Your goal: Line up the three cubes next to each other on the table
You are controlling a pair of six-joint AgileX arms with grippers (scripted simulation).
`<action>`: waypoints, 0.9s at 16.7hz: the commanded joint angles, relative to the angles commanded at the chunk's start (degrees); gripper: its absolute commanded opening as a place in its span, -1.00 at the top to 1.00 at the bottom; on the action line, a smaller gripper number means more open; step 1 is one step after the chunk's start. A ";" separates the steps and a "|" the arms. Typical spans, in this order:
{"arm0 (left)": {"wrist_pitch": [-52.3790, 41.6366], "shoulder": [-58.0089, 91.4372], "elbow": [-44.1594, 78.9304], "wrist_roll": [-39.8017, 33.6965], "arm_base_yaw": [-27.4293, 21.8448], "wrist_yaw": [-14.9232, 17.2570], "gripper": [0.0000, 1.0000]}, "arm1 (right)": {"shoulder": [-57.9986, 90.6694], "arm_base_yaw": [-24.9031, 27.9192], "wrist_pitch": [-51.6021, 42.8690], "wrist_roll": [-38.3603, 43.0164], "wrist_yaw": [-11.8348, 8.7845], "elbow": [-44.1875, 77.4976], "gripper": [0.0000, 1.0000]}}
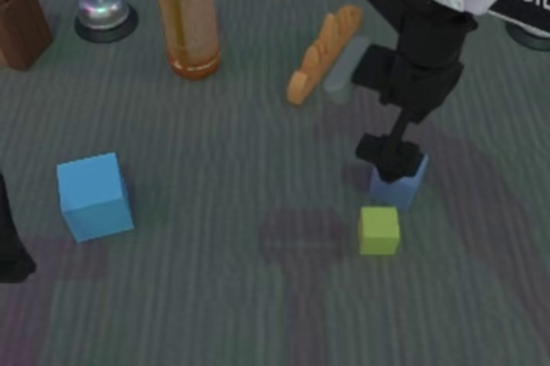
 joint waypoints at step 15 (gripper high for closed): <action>0.00 0.00 0.00 0.00 0.00 0.00 -1.00 | 5.32 -0.15 16.47 0.00 0.04 -11.07 -0.70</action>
